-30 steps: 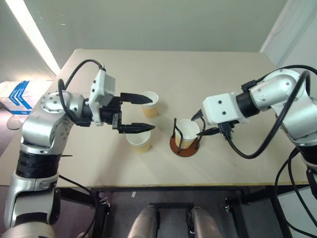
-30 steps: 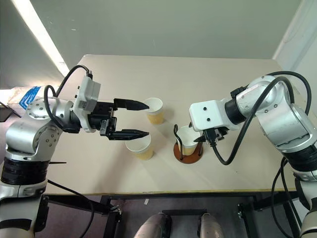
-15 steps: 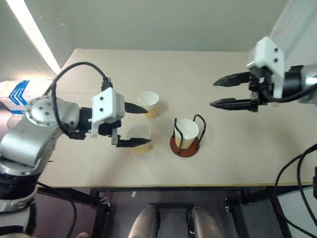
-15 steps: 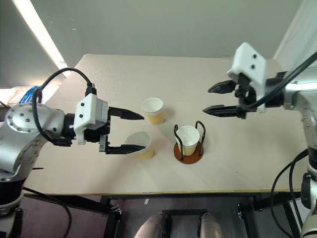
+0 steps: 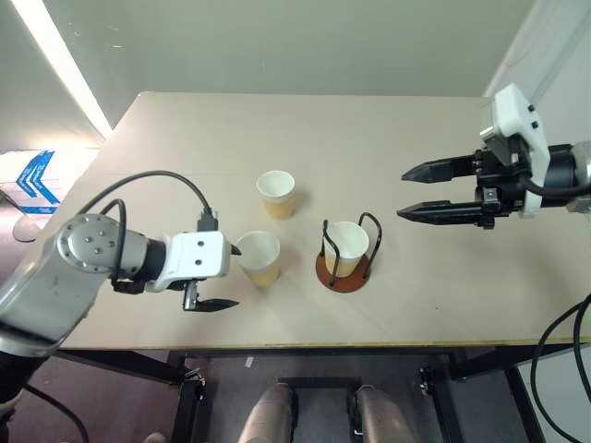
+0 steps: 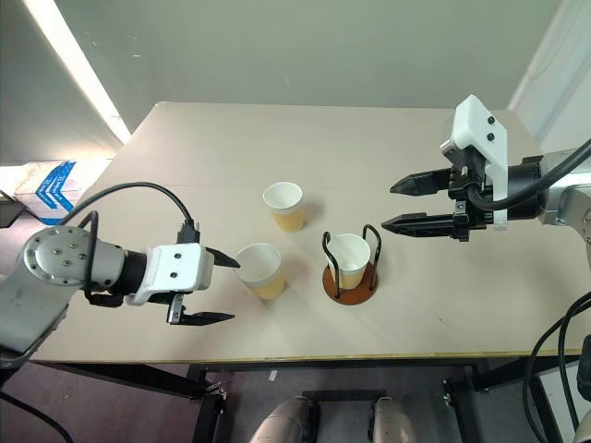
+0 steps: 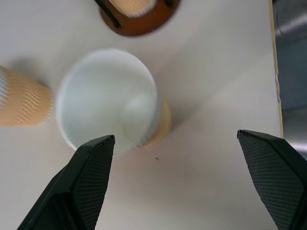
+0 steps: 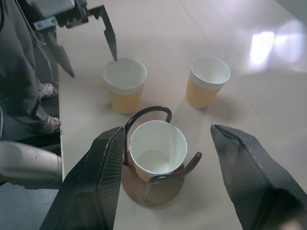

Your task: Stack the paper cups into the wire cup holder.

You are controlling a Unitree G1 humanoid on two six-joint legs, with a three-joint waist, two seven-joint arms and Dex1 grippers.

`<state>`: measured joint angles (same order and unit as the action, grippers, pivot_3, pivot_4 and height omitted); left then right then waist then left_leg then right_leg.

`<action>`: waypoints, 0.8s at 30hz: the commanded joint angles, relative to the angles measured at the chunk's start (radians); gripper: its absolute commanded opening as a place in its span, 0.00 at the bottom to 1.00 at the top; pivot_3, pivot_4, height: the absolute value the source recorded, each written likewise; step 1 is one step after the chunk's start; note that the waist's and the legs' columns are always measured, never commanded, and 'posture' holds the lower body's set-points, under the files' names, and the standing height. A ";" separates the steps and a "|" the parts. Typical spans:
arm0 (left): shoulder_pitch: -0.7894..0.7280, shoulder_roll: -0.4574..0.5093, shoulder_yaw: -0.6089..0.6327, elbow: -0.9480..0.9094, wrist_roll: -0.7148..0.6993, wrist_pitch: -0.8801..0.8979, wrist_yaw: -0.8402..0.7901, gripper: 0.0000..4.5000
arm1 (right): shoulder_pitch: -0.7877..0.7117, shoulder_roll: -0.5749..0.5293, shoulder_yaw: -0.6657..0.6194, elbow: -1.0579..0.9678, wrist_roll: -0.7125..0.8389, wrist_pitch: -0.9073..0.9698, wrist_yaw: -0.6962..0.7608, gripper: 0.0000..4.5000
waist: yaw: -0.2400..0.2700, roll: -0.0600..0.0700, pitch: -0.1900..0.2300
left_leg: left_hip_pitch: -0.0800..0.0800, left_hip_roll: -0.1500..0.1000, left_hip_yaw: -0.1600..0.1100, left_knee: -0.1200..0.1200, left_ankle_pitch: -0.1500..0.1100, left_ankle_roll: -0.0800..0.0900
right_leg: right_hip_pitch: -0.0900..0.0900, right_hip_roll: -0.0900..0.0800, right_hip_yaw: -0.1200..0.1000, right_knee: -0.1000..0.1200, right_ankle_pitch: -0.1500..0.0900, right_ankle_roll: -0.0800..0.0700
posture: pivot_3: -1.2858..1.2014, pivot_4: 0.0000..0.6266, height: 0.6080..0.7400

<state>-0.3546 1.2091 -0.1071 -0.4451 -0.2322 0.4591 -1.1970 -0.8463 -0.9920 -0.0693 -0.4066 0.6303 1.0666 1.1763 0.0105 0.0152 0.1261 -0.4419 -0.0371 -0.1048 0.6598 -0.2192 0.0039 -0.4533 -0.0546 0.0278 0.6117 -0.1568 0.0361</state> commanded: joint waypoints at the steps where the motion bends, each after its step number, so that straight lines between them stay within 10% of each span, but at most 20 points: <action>1: -0.039 -0.028 -0.039 0.036 0.061 -0.067 -0.004 1.00 | -0.023 -0.024 -0.026 -0.021 0.031 -0.007 -0.020 0.67 | 0.001 0.000 0.000 | 0.000 0.000 0.000 0.000 0.000 0.000 | 0.000 0.000 0.000 0.000 0.000 0.000 | 0.52 0.24 1.00; 24: -0.243 -0.143 -0.170 0.145 0.161 -0.132 -0.139 1.00 | 0.022 -0.074 -0.061 -0.064 0.152 0.016 -0.127 0.67 | 0.002 0.000 0.000 | -0.002 0.000 0.000 0.001 0.001 0.005 | -0.002 0.000 -0.001 0.000 0.000 0.000 | 0.52 0.24 1.00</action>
<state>-0.5725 1.0743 -0.2705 -0.3038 -0.0898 0.3456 -1.3268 -0.8155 -1.0505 -0.0954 -0.4505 0.7650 1.0909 1.0591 0.0121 0.0152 0.1261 -0.4439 -0.0369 -0.1051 0.6613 -0.2180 0.0094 -0.4548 -0.0547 0.0271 0.6120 -0.1569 0.0363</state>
